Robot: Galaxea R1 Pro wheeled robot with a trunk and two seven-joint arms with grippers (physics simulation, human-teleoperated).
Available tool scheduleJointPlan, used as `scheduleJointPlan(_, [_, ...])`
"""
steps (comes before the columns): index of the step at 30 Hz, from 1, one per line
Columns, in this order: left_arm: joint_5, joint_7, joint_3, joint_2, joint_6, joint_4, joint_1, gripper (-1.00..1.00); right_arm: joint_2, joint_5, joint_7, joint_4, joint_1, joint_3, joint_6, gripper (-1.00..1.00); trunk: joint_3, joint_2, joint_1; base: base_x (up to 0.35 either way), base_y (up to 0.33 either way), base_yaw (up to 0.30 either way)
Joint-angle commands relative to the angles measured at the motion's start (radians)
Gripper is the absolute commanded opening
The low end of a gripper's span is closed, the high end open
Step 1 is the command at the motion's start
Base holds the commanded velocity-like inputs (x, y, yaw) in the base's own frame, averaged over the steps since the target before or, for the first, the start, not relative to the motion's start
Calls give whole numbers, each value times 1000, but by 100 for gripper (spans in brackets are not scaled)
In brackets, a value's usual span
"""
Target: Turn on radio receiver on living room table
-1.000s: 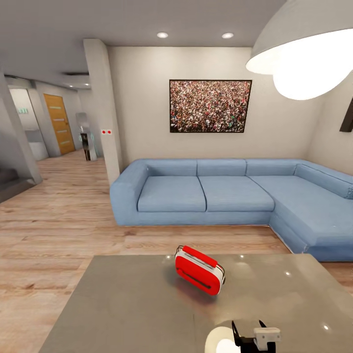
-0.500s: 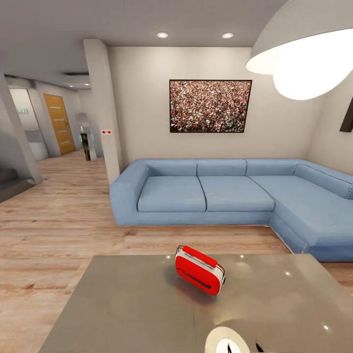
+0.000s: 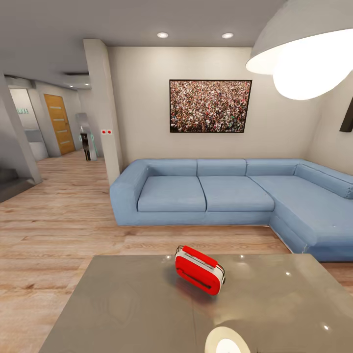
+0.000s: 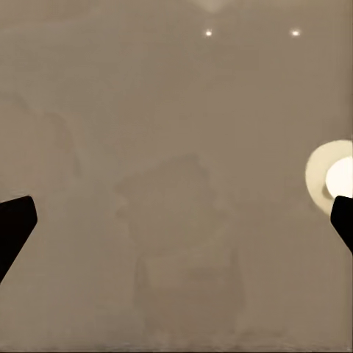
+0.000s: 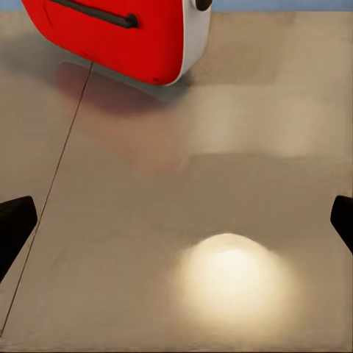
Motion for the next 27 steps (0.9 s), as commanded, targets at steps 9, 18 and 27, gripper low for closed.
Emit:
scheduleJointPlan(9, [0,0,0,0,0,14,0,100,0,0,1,49,0,-1,0,100,0,0,0,0,0,0])
scheduleJointPlan(18, [0,1,-1,0,0,16,0,100,1,-2,-2,50,-1,-2,0,100,0,0,0,0,0,0])
scheduleJointPlan(27, [0,2,-1,0,0,16,0,100,0,-2,1,54,-1,0,0,100,0,0,0,0,0,0])
